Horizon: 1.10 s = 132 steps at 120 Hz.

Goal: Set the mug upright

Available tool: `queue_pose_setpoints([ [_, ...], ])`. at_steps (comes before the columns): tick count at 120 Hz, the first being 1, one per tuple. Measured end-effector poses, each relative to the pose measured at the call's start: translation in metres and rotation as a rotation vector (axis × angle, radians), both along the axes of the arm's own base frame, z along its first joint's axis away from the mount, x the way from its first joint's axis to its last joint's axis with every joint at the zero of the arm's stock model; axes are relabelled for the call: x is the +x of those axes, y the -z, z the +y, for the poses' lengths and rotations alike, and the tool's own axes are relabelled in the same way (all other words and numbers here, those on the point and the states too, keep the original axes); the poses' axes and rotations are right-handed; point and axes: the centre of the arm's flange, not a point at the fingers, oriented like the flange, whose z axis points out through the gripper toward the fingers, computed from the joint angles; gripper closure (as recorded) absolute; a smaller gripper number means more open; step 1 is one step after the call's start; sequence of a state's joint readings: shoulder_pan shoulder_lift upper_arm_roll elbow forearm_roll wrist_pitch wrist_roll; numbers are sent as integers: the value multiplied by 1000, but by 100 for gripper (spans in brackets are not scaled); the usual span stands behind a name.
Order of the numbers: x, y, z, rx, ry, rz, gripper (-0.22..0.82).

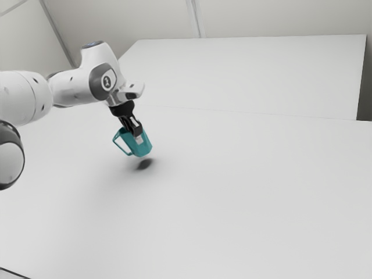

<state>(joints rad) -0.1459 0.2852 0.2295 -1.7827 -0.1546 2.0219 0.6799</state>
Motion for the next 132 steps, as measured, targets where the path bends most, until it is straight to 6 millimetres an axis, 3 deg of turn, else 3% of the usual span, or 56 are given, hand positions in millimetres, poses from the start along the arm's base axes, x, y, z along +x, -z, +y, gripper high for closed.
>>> queue_pose_setpoints([
  [22,16,11,-29,105,50,-73,78],
  [50,43,30,-45,218,103,-120,78],
  [109,54,61,-38,277,128,-57,78],
  [126,56,63,-44,296,154,-57,79],
  [132,56,63,-45,300,160,-54,70],
])
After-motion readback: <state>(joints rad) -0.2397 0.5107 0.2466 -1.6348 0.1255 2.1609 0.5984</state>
